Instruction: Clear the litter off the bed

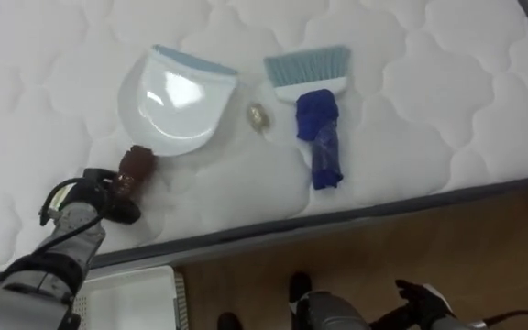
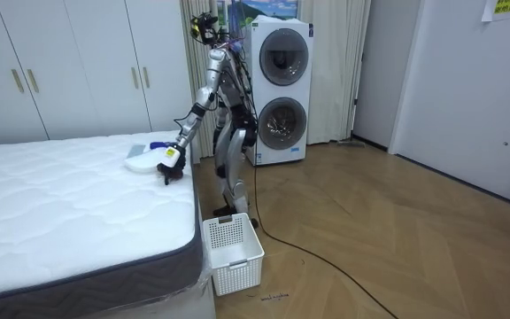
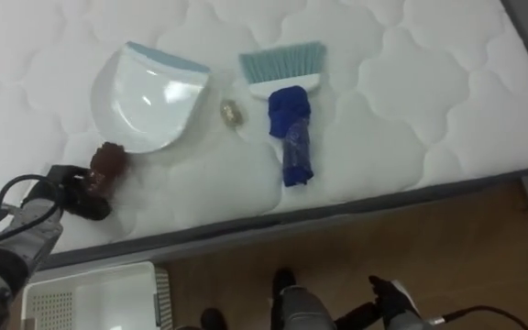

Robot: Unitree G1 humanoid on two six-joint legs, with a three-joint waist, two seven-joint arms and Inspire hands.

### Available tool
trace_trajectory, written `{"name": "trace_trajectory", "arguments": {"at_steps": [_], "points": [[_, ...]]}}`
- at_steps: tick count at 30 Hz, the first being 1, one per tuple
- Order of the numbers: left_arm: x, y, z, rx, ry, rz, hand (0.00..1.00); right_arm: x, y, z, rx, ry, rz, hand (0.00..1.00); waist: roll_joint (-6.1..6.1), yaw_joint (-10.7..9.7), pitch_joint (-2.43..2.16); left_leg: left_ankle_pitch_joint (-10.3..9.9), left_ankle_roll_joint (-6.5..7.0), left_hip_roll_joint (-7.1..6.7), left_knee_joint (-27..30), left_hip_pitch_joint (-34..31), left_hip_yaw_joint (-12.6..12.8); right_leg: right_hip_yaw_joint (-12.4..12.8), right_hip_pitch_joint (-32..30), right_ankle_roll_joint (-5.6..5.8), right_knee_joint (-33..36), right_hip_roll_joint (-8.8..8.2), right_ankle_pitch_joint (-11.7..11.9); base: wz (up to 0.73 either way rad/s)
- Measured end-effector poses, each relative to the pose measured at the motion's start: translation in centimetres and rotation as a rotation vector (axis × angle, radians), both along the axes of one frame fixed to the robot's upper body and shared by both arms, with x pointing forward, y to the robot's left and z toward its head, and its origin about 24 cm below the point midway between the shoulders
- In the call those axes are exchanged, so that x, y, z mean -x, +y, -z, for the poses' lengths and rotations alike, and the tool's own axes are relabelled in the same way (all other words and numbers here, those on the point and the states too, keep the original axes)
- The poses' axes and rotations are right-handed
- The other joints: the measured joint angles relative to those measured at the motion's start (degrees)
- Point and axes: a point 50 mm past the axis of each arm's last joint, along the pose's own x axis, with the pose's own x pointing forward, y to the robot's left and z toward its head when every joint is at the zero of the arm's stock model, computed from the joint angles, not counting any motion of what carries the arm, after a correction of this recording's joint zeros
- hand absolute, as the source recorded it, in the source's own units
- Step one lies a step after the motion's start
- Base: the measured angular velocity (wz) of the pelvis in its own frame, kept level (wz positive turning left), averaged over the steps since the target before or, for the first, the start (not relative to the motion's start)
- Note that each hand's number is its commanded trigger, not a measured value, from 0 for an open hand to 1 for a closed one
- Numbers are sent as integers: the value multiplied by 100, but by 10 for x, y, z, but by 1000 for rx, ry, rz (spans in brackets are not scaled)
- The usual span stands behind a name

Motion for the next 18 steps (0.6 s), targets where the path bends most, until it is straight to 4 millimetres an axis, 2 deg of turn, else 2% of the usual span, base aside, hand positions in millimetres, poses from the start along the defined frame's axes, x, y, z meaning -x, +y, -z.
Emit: {"name": "trace_trajectory", "arguments": {"at_steps": [6,11,14,18], "points": [[0,1,-1,-49,-13,-12,100,7,-1,3,12,10,29,0,-86,-2,3,-13,7,-28,65,-92,53,116,-179,-5,137,-10,-65,-2],[-4,9,-9,-68,-58,-87,100,20,-4,7,55,48,46,0,-102,-21,1,-147,15,49,347,-298,103,126,-352,-32,315,15,-101,-4],[1,9,-3,-44,-36,-137,100,27,-5,9,70,91,45,0,-107,-120,4,-207,40,55,434,-331,113,156,-372,-7,359,14,-145,-2],[4,8,0,-33,-24,-152,100,36,-6,12,79,134,49,0,-132,-115,-4,-283,58,106,533,-376,158,178,-388,1,350,54,-140,-10]]}}
